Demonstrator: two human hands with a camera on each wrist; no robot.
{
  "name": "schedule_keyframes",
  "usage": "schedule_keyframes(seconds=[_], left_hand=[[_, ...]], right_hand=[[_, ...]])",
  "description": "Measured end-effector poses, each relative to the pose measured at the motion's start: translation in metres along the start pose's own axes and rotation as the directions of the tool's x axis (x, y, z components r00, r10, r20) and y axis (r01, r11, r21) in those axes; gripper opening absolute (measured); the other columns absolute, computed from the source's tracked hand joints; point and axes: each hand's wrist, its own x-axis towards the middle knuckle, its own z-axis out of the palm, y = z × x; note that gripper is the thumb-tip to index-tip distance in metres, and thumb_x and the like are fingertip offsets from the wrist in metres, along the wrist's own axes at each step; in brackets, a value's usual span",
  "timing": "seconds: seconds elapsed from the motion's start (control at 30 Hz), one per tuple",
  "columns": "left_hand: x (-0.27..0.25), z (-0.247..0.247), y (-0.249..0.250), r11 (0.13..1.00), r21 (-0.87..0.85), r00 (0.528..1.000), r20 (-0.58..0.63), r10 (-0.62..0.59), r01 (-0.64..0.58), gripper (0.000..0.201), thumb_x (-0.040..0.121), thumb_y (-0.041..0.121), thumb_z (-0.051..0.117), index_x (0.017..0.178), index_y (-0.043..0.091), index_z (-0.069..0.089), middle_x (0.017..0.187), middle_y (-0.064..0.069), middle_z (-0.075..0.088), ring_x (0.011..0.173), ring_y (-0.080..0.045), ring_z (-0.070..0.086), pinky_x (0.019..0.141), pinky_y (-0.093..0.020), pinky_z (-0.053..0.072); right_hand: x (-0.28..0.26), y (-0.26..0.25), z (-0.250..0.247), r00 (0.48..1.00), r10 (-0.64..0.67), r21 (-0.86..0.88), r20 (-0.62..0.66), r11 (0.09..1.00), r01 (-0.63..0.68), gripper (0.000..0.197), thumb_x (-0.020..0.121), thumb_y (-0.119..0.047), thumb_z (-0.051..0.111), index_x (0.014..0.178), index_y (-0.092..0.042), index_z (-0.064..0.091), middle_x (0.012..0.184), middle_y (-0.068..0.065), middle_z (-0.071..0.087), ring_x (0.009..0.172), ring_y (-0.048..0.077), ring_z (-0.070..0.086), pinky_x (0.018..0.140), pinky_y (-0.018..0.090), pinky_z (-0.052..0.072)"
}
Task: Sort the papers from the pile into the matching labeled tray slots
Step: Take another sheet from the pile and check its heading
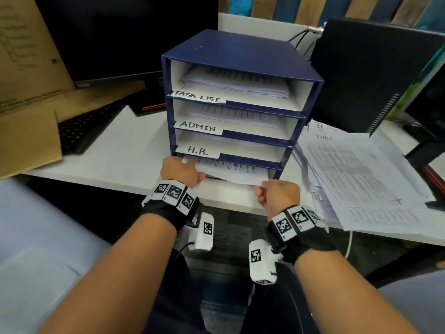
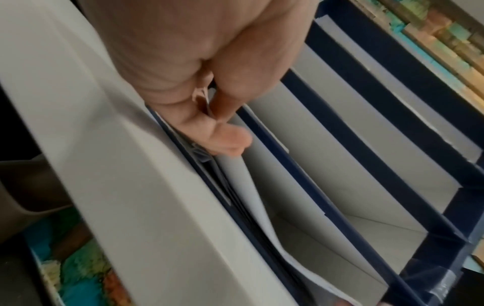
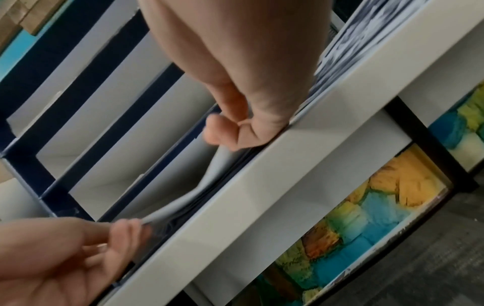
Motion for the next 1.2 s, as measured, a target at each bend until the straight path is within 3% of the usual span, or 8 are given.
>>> schedule_keyframes(seconds=[0.1,0.17,0.27,0.5,0.63,0.83,1.07,1.2], left_hand=[[0.003,0.006,0.002,0.996,-0.071,0.997,0.054,-0.049,0.052,0.041,0.088,0.026,0.062,0.114,-0.007,0.06,0.102,-0.019,0.068,0.1,-0.029,0.067,0.09,-0.037,0.055],[-0.006,0.002,-0.004,0.979,0.201,0.99,0.139,-0.01,-0.018,0.035,0.088,0.022,0.061,0.119,0.006,0.057,0.122,-0.015,0.061,0.112,-0.023,0.06,0.098,-0.032,0.05],[-0.007,0.005,-0.009,0.981,-0.19,0.988,0.152,-0.004,0.033,0.008,0.089,0.008,0.056,0.093,0.012,0.062,0.111,-0.025,0.068,0.094,-0.027,0.071,0.088,-0.039,0.058],[-0.01,0.015,-0.014,0.992,0.044,0.984,0.14,0.11,-0.117,0.018,0.088,0.006,0.061,0.101,0.009,0.072,0.095,-0.008,0.071,0.091,-0.029,0.068,0.09,-0.036,0.055],[-0.005,0.016,-0.018,0.987,0.042,0.971,0.192,0.142,-0.153,0.023,0.091,0.007,0.053,0.105,-0.001,0.069,0.084,-0.021,0.069,0.07,-0.035,0.062,0.079,-0.035,0.053],[-0.008,0.024,-0.013,0.973,0.096,0.937,0.305,0.172,-0.21,0.023,0.092,0.0,0.046,0.096,-0.006,0.068,0.072,-0.011,0.059,0.073,-0.027,0.057,0.078,-0.045,0.055],[-0.034,0.026,-0.004,0.959,0.151,0.948,0.245,0.201,-0.242,0.019,0.09,0.008,0.056,0.093,0.015,0.073,0.088,-0.007,0.074,0.079,-0.026,0.068,0.076,-0.035,0.058],[-0.07,0.048,0.011,0.953,0.146,0.911,0.362,0.198,-0.266,0.026,0.09,0.005,0.047,0.086,0.02,0.068,0.079,0.002,0.074,0.068,-0.017,0.063,0.067,-0.032,0.054]], right_hand=[[0.0,0.005,0.004,0.998,0.003,0.137,0.062,0.991,-0.011,0.024,0.09,0.009,0.062,0.11,-0.003,0.057,0.085,0.017,0.07,0.073,0.024,0.074,0.076,0.031,0.06],[0.002,0.012,0.007,0.993,-0.062,0.118,0.104,0.992,0.05,0.035,0.089,0.006,0.066,0.12,-0.007,0.055,0.105,0.015,0.069,0.093,0.027,0.075,0.087,0.03,0.059],[0.0,0.015,0.008,0.967,-0.204,-0.038,0.15,0.977,0.212,0.049,0.084,-0.004,0.074,0.13,-0.003,0.057,0.123,0.008,0.068,0.116,0.023,0.066,0.106,0.038,0.049],[0.003,0.006,0.002,0.917,-0.186,-0.213,0.354,0.938,0.272,0.032,0.086,-0.002,0.069,0.112,-0.016,0.059,0.118,0.006,0.063,0.107,0.028,0.066,0.096,0.046,0.056],[-0.006,0.006,-0.007,0.875,-0.383,-0.622,0.295,0.618,0.48,0.039,0.094,-0.011,0.058,0.133,-0.013,0.061,0.133,0.007,0.061,0.109,0.027,0.064,0.097,0.028,0.048],[-0.011,0.002,0.007,0.799,-0.333,-0.779,0.501,0.228,0.584,0.032,0.103,-0.02,0.046,0.129,-0.007,0.06,0.119,0.015,0.065,0.121,0.034,0.053,0.098,0.035,0.044],[-0.014,-0.013,-0.003,0.792,-0.324,-0.734,0.518,0.308,0.606,0.031,0.103,-0.016,0.047,0.125,-0.003,0.064,0.122,0.018,0.066,0.11,0.032,0.062,0.096,0.032,0.046],[-0.013,-0.029,-0.027,0.803,-0.412,-0.671,0.431,0.449,0.59,0.022,0.097,-0.015,0.051,0.095,-0.008,0.071,0.096,0.011,0.074,0.085,0.027,0.07,0.088,0.04,0.057]])
